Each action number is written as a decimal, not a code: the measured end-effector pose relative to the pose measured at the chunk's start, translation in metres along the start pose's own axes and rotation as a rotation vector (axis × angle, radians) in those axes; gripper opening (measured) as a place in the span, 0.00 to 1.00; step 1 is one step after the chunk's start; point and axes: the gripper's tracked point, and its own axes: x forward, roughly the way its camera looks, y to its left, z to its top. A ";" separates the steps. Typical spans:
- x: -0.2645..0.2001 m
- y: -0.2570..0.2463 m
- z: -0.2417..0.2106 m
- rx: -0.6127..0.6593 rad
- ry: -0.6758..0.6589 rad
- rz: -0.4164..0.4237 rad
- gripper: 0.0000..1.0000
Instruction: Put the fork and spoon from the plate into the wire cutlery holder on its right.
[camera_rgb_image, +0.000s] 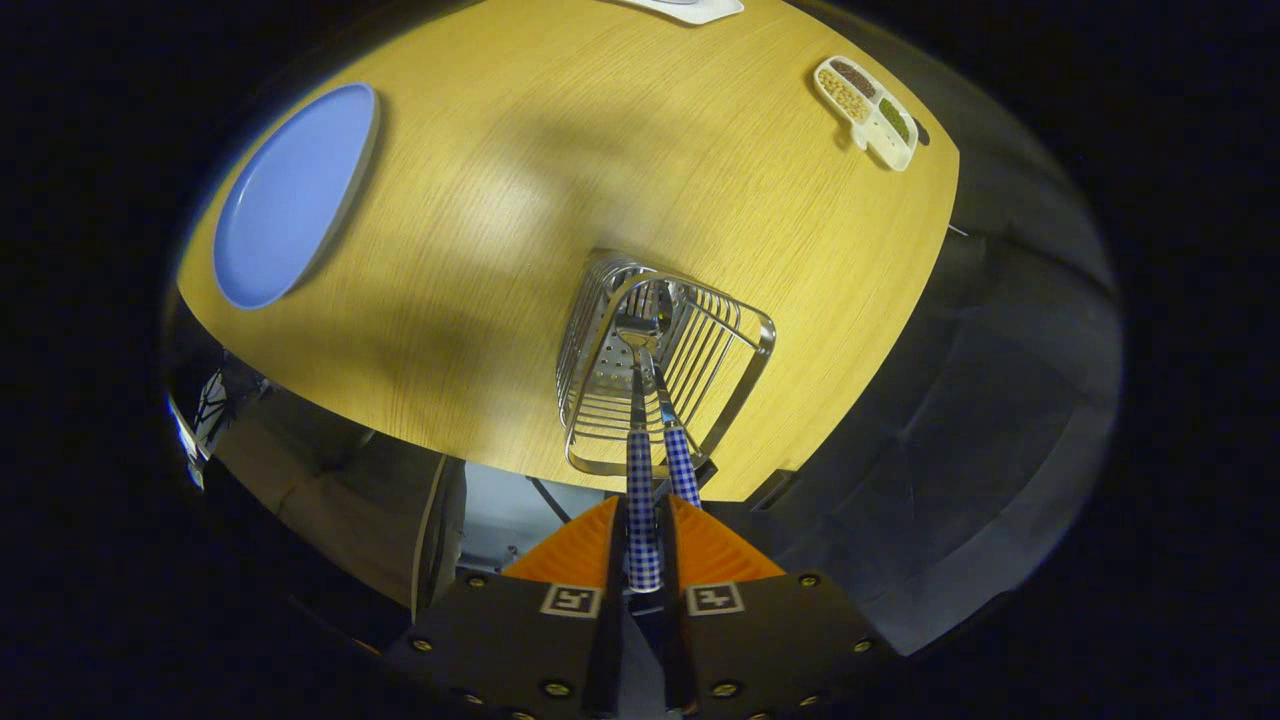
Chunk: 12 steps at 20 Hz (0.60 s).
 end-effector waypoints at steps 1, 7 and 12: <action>-0.003 -0.005 0.000 0.013 -0.031 -0.018 0.49; -0.023 0.000 -0.004 0.058 -0.175 -0.024 0.97; -0.051 0.017 0.005 0.203 -0.410 -0.011 0.97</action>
